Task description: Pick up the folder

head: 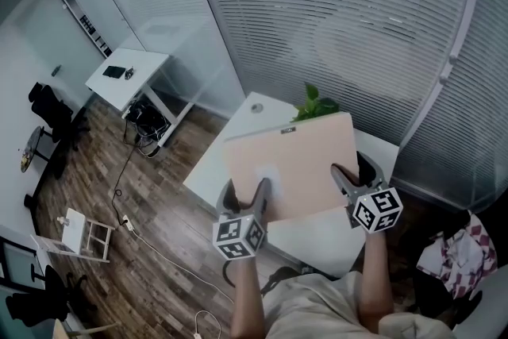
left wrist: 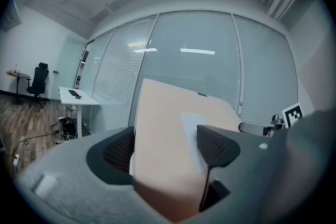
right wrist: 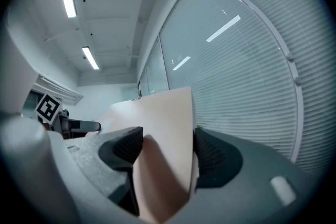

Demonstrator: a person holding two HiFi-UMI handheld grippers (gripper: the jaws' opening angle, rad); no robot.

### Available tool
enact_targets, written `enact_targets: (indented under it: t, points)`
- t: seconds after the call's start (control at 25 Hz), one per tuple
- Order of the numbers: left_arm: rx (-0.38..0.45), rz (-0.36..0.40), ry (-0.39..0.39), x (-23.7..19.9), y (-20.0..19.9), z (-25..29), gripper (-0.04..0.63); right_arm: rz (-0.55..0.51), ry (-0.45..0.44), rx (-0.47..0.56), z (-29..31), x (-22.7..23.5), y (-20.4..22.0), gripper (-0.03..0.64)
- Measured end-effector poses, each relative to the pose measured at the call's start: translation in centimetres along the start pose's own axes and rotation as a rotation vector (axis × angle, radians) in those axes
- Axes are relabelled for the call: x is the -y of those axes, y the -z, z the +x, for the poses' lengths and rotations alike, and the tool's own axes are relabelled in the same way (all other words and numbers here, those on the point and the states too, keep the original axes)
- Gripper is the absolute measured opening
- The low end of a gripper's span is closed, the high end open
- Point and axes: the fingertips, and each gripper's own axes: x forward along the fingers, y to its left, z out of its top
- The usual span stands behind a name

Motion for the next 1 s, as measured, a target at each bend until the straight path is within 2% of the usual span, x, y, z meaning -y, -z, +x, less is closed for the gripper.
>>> enact_targets:
  t: [0.72,1.0]
  points:
    - [-0.006,-0.013,0.006,-0.4,0.4,0.0,0.368,-0.004,0.012,-0.009,0.0,-0.2,0.4,0.307]
    - [-0.013,-0.041,-0.010,-1.4,1.1,-0.5,0.368,-0.018,0.006,-0.026,0.4,-1.0,0.8,0.305]
